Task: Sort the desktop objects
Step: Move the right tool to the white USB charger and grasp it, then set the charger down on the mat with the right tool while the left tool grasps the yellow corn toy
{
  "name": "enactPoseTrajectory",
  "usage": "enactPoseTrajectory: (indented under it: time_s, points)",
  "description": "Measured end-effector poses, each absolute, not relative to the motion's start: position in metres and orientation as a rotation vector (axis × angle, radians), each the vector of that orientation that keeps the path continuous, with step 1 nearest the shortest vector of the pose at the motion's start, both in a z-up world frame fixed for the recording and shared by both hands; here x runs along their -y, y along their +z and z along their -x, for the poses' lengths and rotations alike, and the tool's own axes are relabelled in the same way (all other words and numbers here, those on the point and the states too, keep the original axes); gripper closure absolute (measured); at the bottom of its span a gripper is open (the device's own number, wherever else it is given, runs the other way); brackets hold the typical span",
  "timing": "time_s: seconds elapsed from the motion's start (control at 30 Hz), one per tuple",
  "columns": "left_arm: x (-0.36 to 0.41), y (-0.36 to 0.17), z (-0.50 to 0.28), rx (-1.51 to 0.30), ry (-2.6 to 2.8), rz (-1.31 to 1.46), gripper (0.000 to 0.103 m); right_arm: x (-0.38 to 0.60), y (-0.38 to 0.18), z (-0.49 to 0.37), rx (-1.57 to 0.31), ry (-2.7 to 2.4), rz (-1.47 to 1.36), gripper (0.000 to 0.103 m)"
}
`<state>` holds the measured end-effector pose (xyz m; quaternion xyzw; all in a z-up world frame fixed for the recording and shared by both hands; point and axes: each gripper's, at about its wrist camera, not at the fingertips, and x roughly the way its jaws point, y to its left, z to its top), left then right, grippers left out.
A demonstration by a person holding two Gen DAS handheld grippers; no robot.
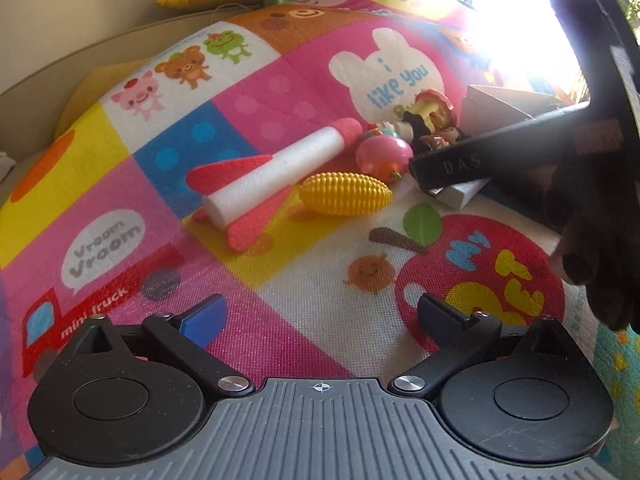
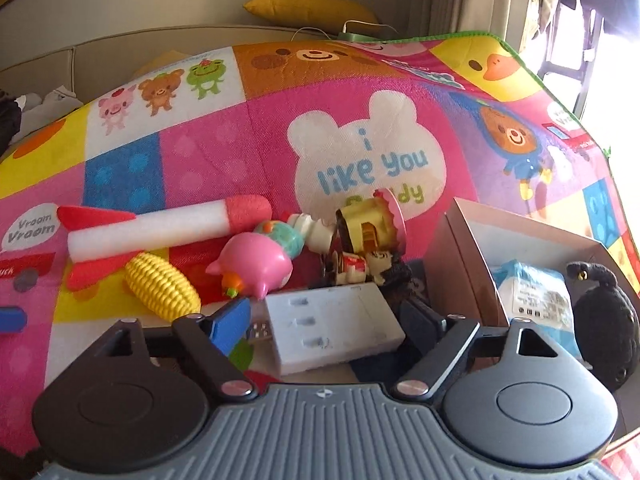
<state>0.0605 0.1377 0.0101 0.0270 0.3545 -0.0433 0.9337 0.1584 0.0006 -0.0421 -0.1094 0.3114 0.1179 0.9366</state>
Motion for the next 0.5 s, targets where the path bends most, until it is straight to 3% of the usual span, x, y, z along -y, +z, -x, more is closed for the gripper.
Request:
enactPoseTrajectory:
  time_s: [0.3,0.43,0.5]
  points:
    - [-0.14,0.01,-0.058,-0.712,-0.118,-0.029,0.0,-0.006,-0.04,-0.218,-0.86,0.348,0.122,0.005]
    - [-0.141,0.009,-0.058,-0.711,-0.127,-0.02,0.0,-0.001,-0.03,-0.2,-0.938,0.567,0.047,0.01]
    - [-0.14,0.01,-0.058,-0.711,-0.131,-0.023,0.0,-0.006,-0.032,-0.184,-0.888,0.544,0.131,0.01]
